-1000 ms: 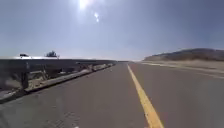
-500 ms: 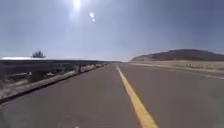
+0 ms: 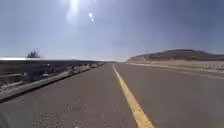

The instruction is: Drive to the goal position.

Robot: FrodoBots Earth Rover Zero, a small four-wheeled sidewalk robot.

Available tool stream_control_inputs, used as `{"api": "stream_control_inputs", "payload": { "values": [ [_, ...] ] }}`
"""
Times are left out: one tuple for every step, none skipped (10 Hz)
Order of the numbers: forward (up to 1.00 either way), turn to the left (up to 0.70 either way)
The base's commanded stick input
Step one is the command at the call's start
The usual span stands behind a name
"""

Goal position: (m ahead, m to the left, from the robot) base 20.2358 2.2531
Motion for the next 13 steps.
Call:
{"api": "stream_control_inputs", "payload": {
  "values": [
    [0.85,0.00],
    [0.85,0.00],
    [0.85,0.00],
    [0.85,0.00],
    [0.85,0.00],
    [0.85,0.00],
    [0.85,0.00],
    [0.85,0.00],
    [0.85,0.00],
    [0.85,0.00],
    [0.85,0.00],
    [0.85,0.00],
    [0.85,0.00]
  ]
}}
